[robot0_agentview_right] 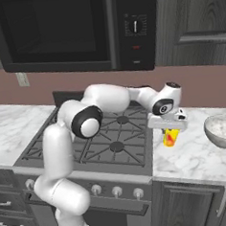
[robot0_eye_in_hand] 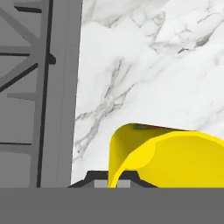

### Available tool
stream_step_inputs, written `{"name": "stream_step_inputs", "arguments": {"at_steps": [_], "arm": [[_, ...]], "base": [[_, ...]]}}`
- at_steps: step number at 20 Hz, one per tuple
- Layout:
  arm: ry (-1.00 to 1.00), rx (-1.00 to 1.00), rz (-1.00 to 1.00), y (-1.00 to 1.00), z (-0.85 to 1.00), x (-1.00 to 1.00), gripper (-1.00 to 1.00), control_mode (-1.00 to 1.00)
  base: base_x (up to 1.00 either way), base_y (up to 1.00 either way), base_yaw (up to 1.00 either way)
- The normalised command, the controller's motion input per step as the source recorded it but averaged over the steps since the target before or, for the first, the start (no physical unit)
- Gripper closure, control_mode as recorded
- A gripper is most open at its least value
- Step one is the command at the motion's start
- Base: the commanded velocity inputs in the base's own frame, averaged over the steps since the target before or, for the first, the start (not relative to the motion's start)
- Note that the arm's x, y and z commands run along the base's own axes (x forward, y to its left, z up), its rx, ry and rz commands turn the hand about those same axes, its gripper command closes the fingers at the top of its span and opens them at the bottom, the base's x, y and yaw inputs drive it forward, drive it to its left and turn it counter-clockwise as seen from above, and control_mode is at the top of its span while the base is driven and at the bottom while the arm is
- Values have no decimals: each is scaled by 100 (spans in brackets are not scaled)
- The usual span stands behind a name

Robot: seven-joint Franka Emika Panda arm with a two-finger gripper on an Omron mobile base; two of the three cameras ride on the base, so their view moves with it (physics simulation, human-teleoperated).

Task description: Pick the cup and bowl from the counter and place them on the counter next to the sink.

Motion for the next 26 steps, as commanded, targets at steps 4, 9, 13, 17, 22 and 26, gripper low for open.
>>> {"name": "stream_step_inputs", "arguments": {"at_steps": [4, 9, 13, 17, 22, 26], "arm": [[-12, 0, 10, 15, 40, -66, 100, -100], [-12, 0, 10, 29, 37, -49, 100, -100], [-8, 0, 10, 47, 30, -34, 100, -100], [-4, 0, 10, 66, 36, -31, 100, -100], [0, -2, 8, 79, 32, -44, 100, -100], [0, -2, 6, 76, 18, -61, 100, -100]], "base": [[0, 0, 0], [0, 0, 0], [0, 0, 0], [0, 0, 0], [0, 0, 0], [0, 0, 0]]}}
